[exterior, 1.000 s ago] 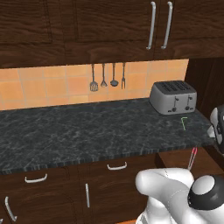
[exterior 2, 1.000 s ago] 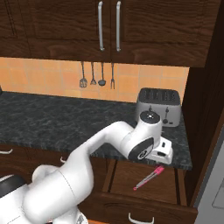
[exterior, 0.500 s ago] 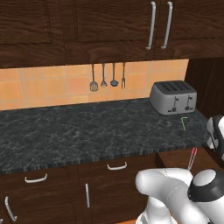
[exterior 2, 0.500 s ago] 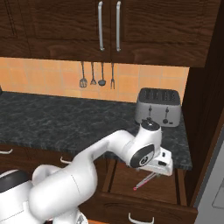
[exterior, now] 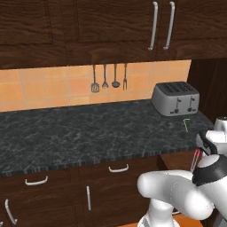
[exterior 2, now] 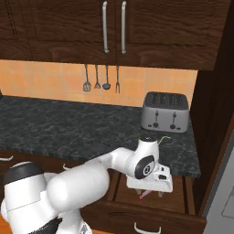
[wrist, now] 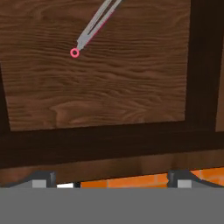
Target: Pick the tongs from the drawer and place it on the counter.
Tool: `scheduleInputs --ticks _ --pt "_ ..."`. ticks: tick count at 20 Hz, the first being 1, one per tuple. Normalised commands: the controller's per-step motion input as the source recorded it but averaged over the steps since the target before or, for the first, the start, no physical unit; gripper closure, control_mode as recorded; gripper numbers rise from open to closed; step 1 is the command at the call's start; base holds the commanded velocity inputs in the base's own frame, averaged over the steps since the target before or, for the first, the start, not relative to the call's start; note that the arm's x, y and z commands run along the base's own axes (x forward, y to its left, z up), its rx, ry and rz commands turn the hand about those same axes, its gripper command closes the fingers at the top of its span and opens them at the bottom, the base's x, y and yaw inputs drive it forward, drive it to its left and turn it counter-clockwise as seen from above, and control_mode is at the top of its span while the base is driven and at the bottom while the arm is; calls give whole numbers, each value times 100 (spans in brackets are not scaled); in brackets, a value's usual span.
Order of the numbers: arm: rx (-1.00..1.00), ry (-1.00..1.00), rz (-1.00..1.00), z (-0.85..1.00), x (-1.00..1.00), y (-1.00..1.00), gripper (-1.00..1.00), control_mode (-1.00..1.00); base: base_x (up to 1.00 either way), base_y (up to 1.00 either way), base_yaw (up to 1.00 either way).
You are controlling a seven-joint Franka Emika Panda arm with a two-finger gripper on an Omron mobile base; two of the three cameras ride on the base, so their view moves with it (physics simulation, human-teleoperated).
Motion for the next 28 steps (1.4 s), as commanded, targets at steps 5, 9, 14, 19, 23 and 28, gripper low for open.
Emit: scheduleInputs --ticks 5,9,14,19,23,28 --pt "10 4 4 -62 0 -2 -100 -100 0 0 0" --pt "12 4 2 -42 -7 -4 -100 -100 0 0 0" --pt "1 3 0 -15 -47 -22 -100 -100 0 0 0" --pt "0 1 0 -12 -55 -31 -100 -100 0 0 0" --pt "0 1 0 -32 -54 -26 -100 -100 0 0 0" --pt "2 2 0 -21 -57 -32 -100 -100 0 0 0"
